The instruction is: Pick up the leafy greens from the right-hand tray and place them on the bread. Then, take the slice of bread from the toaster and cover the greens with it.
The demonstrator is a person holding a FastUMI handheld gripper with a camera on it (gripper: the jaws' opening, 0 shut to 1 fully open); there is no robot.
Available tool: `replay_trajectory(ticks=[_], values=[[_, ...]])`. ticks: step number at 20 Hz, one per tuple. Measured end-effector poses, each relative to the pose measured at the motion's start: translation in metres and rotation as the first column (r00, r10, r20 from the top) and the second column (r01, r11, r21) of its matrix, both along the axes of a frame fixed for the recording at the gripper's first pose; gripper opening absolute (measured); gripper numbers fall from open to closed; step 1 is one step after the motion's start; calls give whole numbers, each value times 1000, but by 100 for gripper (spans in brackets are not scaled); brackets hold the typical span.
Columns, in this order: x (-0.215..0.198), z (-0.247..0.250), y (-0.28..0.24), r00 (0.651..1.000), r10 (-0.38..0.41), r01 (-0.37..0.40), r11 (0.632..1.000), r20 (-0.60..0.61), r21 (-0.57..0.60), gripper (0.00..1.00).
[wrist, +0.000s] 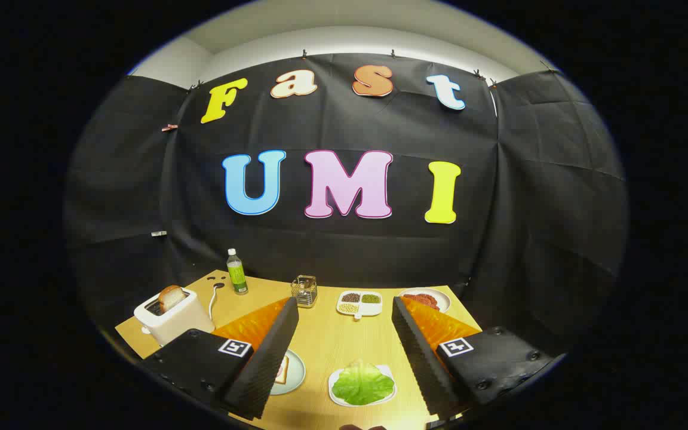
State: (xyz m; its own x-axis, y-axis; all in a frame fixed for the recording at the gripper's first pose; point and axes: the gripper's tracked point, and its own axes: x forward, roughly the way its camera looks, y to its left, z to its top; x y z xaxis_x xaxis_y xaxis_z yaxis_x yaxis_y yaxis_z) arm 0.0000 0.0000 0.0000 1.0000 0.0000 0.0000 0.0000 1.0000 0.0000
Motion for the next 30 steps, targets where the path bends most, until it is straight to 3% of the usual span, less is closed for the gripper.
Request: replay_trajectory(ticks=[15, 30], values=[[13, 3, 6, 997, -67, 68, 997, -31, 41, 98], [24, -59, -14, 977, -73, 86, 994, -198, 60, 98]])
